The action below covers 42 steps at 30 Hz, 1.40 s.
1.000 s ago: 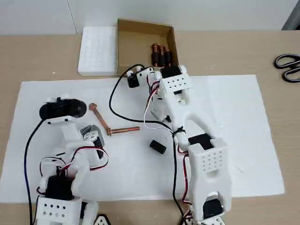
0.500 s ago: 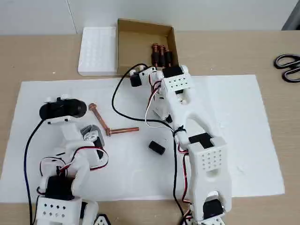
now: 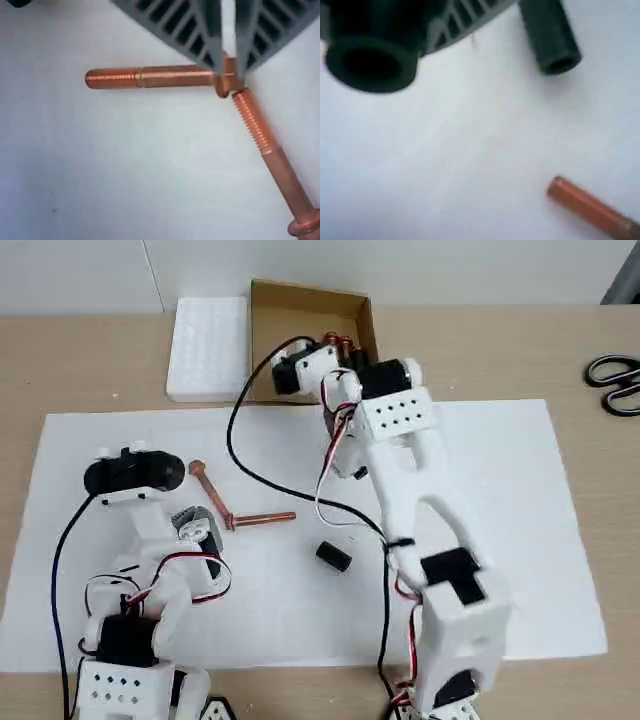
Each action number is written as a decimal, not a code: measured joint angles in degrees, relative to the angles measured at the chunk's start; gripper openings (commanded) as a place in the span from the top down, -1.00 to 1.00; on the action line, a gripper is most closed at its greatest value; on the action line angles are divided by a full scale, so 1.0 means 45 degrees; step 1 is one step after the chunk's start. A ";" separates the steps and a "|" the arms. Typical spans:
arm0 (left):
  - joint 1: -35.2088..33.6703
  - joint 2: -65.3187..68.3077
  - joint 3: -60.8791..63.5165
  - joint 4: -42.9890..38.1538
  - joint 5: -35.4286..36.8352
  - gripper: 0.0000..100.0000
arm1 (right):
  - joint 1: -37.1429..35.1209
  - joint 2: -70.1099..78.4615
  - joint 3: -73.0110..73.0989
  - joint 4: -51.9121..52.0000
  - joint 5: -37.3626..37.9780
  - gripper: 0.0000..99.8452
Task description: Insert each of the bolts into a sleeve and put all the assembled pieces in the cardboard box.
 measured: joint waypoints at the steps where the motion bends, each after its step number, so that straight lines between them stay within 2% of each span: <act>1: 0.0000 0.0000 -0.0137 -0.0098 0.0000 0.99 | 0.0117 -0.0313 0.0000 0.0254 -0.0176 0.99; 9: 0.0000 0.0000 -0.1836 -0.1035 0.0078 0.99 | 0.2676 -0.2891 0.1524 0.0723 -0.0449 0.99; 14: 0.0000 0.0000 -0.1895 -0.1114 0.0371 0.99 | 0.4278 -0.4689 0.3595 0.0742 -0.0449 0.99; 18: -0.0117 0.0078 -0.1602 -0.2051 0.0879 0.99 | 0.5079 -0.5958 0.5197 0.0742 -0.0449 0.99; 22: -0.1035 0.1426 -0.1680 -0.3145 0.1153 0.99 | 0.5744 -0.7131 0.6173 0.0742 -0.0449 0.99; 25: -0.1621 0.3243 -0.2989 -0.3009 0.1719 0.99 | 0.6095 -0.7912 0.6935 0.0742 -0.0215 0.99; 29: -0.1368 0.5958 -0.6740 -0.0508 0.1934 0.99 | 0.6466 -0.8850 0.8107 0.0742 0.0215 0.99; 37: 0.0664 1.0686 -1.5922 0.7424 0.2149 0.99 | 0.6799 -1.0979 1.0237 0.0742 0.0274 0.99; 39: 0.0762 1.1917 -1.7446 0.8381 0.2501 0.99 | 0.6799 -1.1546 1.0784 0.0742 0.0274 0.99; 42: 0.0684 1.3226 -1.8344 0.8713 0.2891 0.99 | 0.6799 -1.2464 1.1526 0.0742 0.0274 0.99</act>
